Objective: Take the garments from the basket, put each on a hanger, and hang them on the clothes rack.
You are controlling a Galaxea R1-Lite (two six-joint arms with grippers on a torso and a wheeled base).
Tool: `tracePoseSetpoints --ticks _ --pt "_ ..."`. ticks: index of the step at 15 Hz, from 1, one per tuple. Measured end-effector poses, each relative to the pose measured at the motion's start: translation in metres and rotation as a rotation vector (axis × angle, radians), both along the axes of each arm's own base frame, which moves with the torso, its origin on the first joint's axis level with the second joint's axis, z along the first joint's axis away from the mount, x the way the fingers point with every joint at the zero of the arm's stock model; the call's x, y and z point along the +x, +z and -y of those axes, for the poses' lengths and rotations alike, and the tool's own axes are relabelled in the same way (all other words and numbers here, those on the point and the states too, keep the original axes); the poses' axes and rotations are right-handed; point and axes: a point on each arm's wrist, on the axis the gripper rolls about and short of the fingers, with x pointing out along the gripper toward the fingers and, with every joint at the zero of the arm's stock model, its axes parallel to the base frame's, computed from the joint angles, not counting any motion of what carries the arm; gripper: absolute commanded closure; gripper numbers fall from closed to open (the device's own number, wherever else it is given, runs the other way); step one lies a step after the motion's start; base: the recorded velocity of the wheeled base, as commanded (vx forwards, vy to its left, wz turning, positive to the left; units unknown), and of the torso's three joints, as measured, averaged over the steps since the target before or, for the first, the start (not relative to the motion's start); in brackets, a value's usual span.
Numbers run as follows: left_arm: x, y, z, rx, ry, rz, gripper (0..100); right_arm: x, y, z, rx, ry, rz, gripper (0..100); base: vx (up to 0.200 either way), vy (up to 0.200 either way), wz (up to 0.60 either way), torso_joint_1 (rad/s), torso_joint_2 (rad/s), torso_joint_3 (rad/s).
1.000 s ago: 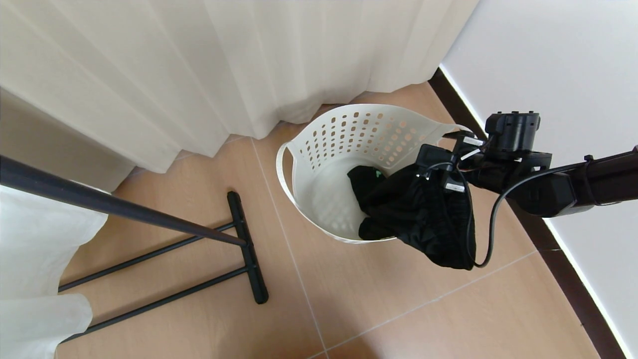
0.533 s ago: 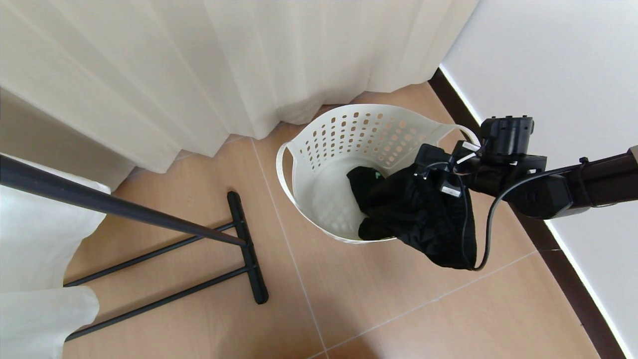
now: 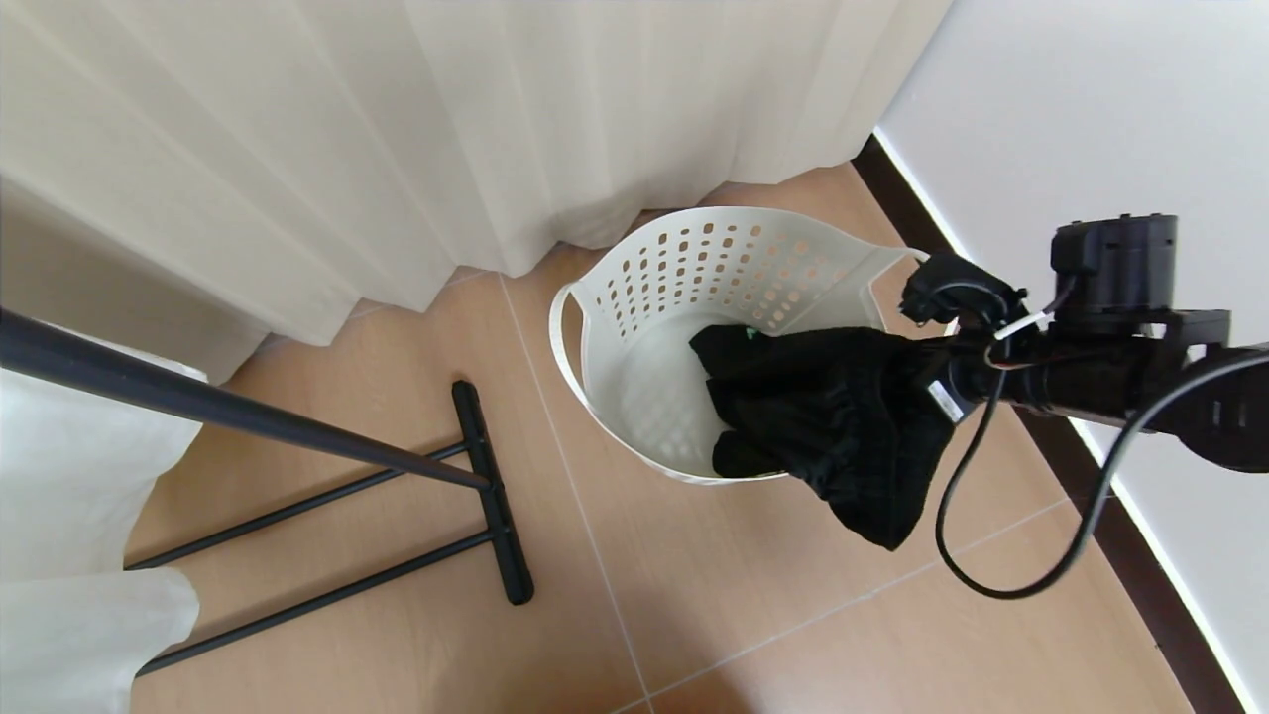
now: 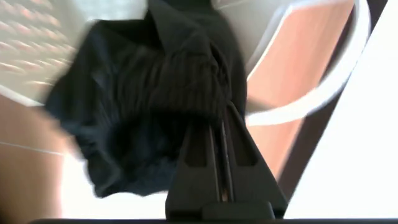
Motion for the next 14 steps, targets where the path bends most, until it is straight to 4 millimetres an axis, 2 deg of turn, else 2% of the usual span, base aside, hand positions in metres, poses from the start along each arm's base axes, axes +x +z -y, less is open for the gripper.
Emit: tracePoseSetpoints --ticks 4,7,10,14 --pt "0.000 0.000 0.000 0.002 0.000 0.000 0 -0.071 0.010 0.001 0.268 -0.044 -0.031 100 0.000 0.000 0.00 0.000 0.00 0.000" --pt "0.000 0.000 0.000 0.003 0.000 0.000 0 -0.112 0.014 -0.007 0.410 0.016 -0.044 100 0.000 0.000 0.00 0.000 0.00 0.000" --pt "0.000 0.000 0.000 0.003 0.000 0.000 0 -0.131 0.013 -0.009 0.447 0.080 -0.034 100 0.000 0.000 0.00 0.000 0.00 0.000" --pt "0.000 0.000 0.000 0.002 0.000 0.000 0 -0.137 0.013 -0.007 0.447 0.083 -0.026 100 0.000 0.000 0.00 0.000 0.00 0.000"
